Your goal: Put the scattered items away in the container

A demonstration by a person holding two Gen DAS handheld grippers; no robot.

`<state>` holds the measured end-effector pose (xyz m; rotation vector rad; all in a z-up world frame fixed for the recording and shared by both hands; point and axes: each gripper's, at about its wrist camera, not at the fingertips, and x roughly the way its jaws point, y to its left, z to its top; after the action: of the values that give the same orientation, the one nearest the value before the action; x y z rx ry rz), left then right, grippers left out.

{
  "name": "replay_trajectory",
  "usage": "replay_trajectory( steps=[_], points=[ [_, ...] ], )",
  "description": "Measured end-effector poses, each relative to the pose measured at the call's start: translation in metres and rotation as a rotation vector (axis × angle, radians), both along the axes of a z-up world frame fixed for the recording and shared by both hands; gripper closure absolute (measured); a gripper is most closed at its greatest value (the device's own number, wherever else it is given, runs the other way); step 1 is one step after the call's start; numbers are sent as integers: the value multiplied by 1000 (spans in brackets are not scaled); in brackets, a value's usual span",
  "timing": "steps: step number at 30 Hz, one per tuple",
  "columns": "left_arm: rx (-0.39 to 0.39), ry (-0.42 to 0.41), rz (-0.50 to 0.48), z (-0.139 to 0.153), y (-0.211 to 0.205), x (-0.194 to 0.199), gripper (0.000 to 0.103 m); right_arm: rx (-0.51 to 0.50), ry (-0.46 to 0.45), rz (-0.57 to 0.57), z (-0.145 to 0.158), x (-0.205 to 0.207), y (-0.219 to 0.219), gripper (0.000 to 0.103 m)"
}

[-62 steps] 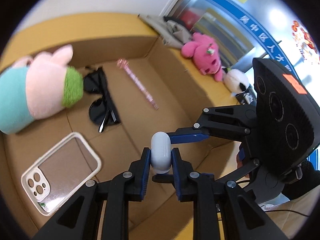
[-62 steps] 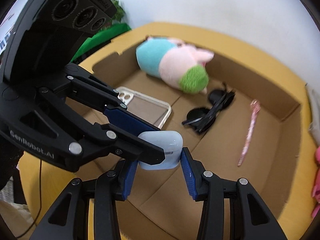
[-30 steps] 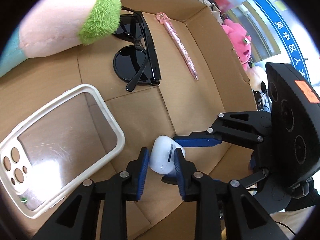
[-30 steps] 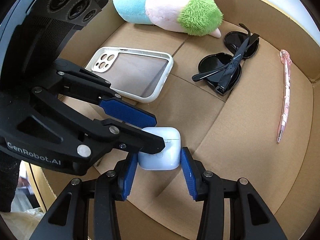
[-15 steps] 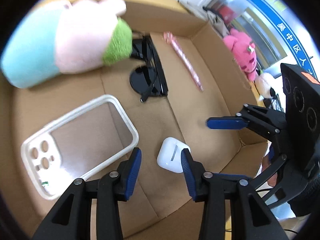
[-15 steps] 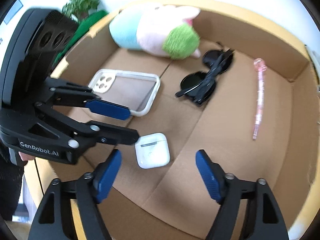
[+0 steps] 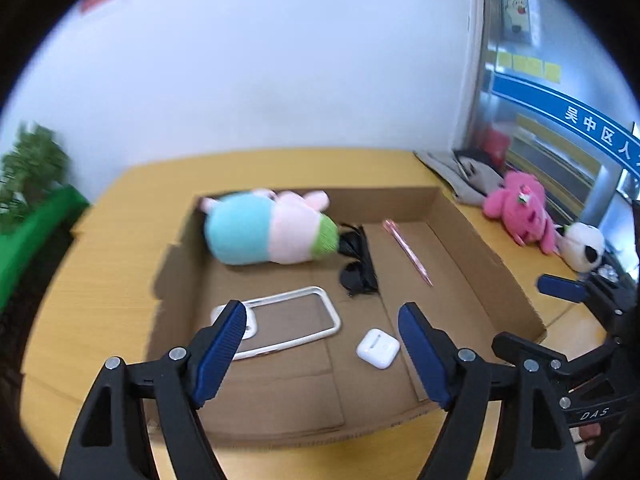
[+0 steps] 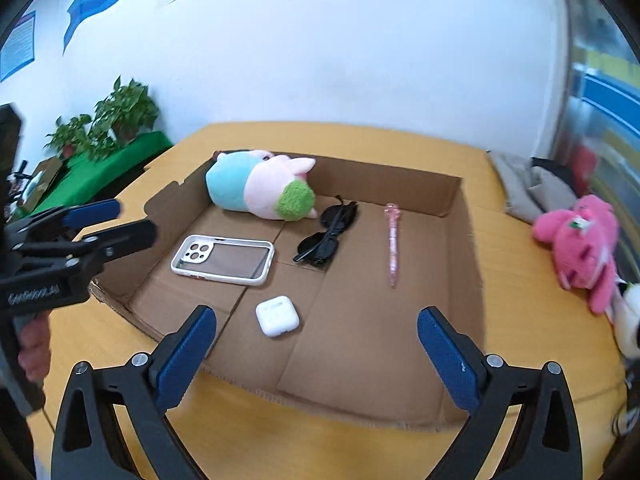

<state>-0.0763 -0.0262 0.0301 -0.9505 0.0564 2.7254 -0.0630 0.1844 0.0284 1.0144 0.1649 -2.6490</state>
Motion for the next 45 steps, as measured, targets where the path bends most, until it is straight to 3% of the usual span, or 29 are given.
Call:
replay_trajectory(
  steps=[6,15,45],
  points=[
    [49,25,59,6,-7,36,24,-36,21,-36,1,24,6,1],
    [36,46,83,11,-8,63,24,-41,15,-47,-6,41,5,1],
    [26,0,97,-2,-10,74,24,-44,-35,-47,-25,54,8,1]
  ],
)
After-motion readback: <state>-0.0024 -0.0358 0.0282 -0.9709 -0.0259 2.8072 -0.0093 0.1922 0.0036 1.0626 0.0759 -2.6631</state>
